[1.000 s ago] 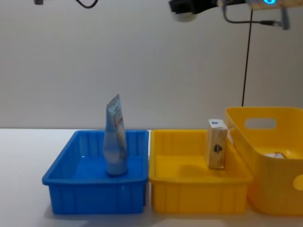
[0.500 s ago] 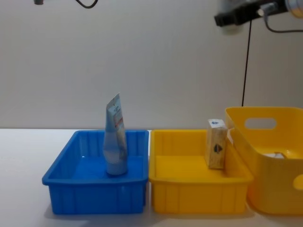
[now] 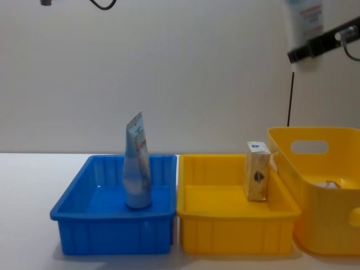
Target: Bimanual collaborative sorting of washing and personal care products
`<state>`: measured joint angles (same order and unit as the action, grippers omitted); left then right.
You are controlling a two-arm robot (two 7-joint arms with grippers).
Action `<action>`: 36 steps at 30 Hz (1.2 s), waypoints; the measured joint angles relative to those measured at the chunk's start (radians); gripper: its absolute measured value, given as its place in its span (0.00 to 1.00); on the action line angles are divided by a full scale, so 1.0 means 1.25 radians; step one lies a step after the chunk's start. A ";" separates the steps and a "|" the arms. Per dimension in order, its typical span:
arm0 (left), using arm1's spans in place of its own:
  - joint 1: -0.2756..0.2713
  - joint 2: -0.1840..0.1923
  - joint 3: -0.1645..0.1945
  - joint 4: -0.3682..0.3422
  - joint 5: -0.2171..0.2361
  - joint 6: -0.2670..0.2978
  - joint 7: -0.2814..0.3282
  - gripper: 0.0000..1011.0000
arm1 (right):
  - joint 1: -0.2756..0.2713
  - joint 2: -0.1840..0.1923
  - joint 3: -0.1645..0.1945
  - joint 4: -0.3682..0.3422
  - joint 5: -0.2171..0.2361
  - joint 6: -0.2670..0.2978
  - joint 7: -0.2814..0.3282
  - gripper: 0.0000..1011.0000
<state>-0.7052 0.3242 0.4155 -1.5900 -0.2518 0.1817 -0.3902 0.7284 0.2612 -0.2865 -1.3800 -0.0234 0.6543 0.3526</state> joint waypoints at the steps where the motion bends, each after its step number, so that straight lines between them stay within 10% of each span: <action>1: 0.000 0.000 0.000 0.000 0.000 0.000 0.000 0.99 | 0.004 0.000 0.002 0.008 -0.001 0.017 0.002 0.63; 21: 0.000 0.000 0.000 0.000 0.000 0.000 0.000 0.99 | 0.080 -0.003 0.014 0.176 -0.009 0.192 0.025 0.63; 36: 0.000 0.000 0.000 0.000 0.000 0.000 0.000 0.99 | 0.114 -0.008 0.018 0.258 -0.016 0.226 0.039 0.63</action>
<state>-0.7052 0.3242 0.4155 -1.5900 -0.2518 0.1817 -0.3902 0.8706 0.2506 -0.2643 -1.0578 -0.0435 0.9368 0.4019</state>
